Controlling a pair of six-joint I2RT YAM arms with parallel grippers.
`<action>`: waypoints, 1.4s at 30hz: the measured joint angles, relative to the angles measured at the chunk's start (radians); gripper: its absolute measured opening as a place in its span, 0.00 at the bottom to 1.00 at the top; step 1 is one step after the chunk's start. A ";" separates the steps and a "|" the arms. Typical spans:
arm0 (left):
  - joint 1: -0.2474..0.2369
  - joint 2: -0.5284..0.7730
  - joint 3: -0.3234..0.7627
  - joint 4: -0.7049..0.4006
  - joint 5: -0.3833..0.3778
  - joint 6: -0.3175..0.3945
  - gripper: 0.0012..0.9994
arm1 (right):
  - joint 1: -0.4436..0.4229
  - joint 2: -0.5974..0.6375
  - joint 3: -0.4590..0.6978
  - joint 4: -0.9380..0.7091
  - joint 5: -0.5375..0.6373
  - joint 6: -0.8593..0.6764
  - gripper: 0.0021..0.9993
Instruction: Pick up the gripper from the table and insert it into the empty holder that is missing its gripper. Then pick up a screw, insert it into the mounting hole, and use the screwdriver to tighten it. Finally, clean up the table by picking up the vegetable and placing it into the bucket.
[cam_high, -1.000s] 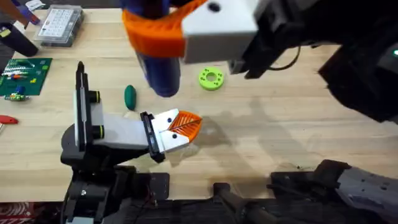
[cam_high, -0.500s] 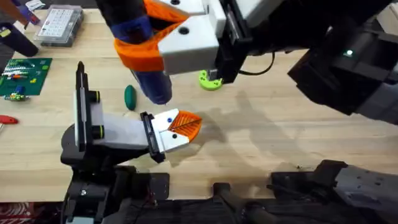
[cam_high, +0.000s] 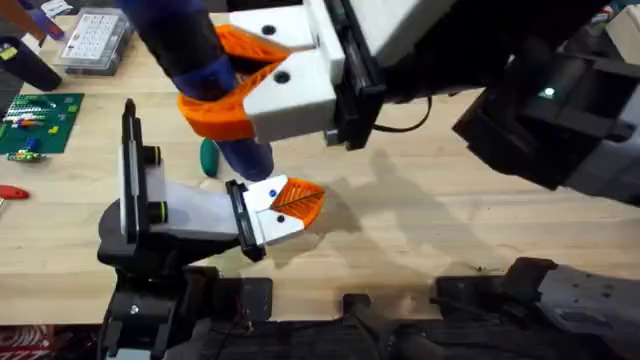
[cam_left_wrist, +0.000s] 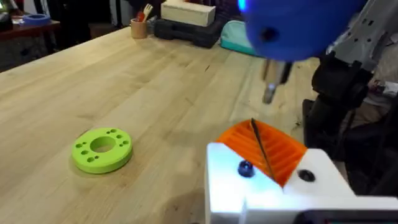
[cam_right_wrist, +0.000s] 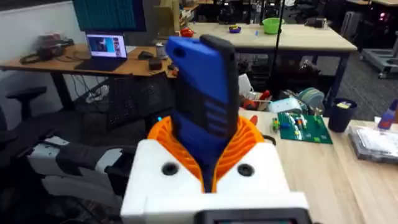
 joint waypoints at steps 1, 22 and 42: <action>0.000 0.000 0.000 0.000 0.000 0.000 0.02 | 0.000 0.003 -0.002 0.000 0.000 -0.002 0.05; 0.000 0.000 0.000 0.000 0.000 0.000 0.02 | 0.000 0.006 -0.046 -0.001 0.012 -0.008 0.05; 0.000 0.000 0.000 0.000 0.000 0.000 0.02 | 0.008 0.043 -0.052 0.005 0.024 -0.008 0.05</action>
